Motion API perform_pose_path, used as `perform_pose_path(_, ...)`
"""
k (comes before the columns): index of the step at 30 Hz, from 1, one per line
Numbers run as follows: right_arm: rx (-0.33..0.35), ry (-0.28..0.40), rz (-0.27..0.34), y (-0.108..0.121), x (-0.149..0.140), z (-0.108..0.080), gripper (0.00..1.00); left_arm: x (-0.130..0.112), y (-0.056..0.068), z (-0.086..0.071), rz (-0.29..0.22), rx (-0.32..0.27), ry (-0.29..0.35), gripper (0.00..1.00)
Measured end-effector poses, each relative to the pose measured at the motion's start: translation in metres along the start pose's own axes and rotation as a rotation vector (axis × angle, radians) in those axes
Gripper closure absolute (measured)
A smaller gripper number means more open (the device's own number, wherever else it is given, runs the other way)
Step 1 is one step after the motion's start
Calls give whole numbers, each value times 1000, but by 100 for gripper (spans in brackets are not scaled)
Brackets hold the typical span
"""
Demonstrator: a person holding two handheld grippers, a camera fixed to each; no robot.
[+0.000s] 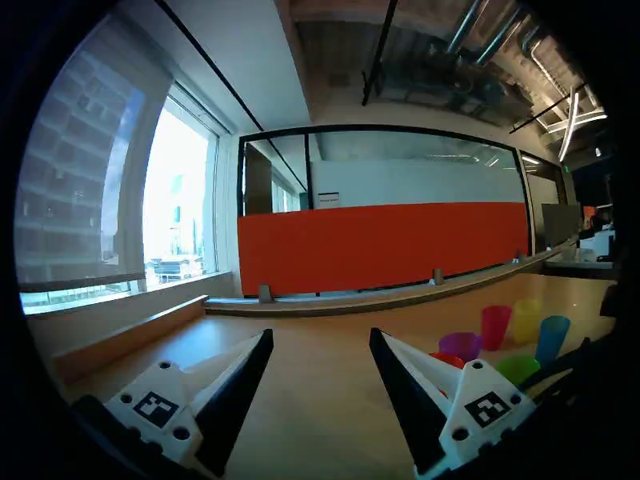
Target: Pour water
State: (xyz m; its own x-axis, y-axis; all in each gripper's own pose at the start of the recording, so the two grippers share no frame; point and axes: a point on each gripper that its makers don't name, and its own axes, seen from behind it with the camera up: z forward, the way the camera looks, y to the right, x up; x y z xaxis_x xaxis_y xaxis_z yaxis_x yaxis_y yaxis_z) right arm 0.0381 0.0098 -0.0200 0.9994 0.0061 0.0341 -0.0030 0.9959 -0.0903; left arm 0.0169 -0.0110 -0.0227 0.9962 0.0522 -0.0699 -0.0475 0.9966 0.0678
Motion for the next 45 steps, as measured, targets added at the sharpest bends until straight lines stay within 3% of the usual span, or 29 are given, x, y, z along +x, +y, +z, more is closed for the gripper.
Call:
perform_pose_path(12,0,-3,-7,-6,4,3,6,-10,8,7,-68,7,4,11)
perform_pose_path(27,-9,-2,-10,-3,6,-1,6,-31,6,11,-99,13,-23,11)
perform_pose_path(36,-9,0,-12,-3,8,-2,6,-37,2,12,-89,22,-41,11)
perform_pose_path(45,-5,4,-13,-5,10,-3,6,-43,7,14,-64,17,-60,11)
